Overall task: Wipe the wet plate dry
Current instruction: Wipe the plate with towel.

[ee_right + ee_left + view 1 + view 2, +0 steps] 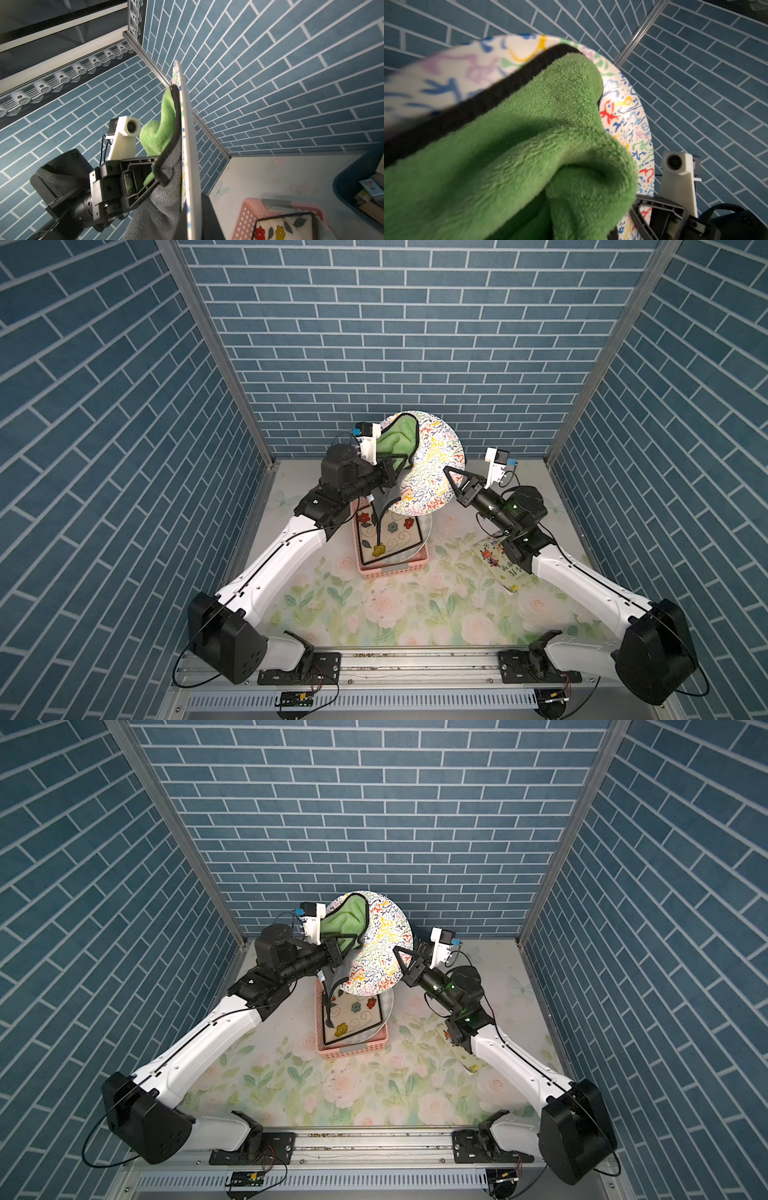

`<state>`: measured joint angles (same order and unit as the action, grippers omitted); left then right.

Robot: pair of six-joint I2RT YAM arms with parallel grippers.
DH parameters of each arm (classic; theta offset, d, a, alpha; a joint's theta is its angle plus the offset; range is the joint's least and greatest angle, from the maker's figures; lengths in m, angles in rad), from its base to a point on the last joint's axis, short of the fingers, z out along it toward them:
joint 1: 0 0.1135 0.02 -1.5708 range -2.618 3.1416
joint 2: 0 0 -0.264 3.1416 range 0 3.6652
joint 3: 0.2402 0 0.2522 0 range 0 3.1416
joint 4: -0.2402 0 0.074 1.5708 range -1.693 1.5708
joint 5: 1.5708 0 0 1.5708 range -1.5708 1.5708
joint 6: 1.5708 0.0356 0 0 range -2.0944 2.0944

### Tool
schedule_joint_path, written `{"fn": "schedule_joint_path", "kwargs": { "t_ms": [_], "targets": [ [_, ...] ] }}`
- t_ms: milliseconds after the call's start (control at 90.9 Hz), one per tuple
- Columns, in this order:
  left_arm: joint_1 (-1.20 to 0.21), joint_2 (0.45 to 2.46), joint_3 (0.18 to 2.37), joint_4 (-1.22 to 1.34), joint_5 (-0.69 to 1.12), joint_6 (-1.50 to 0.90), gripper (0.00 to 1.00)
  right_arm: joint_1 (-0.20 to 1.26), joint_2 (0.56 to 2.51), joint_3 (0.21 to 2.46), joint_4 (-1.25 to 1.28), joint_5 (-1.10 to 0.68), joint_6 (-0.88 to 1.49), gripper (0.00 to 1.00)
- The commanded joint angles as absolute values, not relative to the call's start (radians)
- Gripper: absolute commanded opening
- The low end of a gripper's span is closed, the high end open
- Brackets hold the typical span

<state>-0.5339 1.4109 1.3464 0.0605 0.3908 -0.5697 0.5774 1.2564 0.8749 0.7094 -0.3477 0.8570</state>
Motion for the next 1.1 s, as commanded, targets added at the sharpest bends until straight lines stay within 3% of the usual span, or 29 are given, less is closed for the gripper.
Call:
{"fn": "schedule_joint_path", "kwargs": {
  "t_ms": [0, 264, 396, 550, 726, 913, 1089],
  "targets": [
    [-0.649, 1.524, 1.399, 0.036, 0.401, -0.554, 0.00, 0.611, 1.257, 0.992, 0.896, -0.465, 0.887, 0.00],
    [-0.543, 1.522, 1.462, 0.046, 0.323, -0.605, 0.00, 0.659, 1.264, 0.944, 0.904, -0.494, 0.861, 0.00],
    [-0.612, 1.575, 1.458, 0.058, 0.423, -0.593, 0.00, 0.620, 1.244, 0.961, 0.862, -0.464, 0.872, 0.00],
    [-0.711, 1.552, 1.322, 0.046, 0.288, -0.625, 0.00, 0.487, 1.274, 1.013, 0.954, -0.449, 1.030, 0.00],
    [-0.720, 1.511, 1.204, -0.018, 0.136, -0.660, 0.00, 0.472, 1.294, 1.040, 1.017, -0.468, 1.085, 0.00],
    [-0.570, 1.424, 1.206, 0.021, 0.132, -0.676, 0.00, 0.488, 1.243, 0.955, 1.016, -0.527, 1.044, 0.00],
    [-0.417, 1.433, 1.356, -0.062, 0.132, -0.650, 0.00, 0.574, 1.178, 0.869, 0.939, -0.587, 0.934, 0.00]
  ]
}}
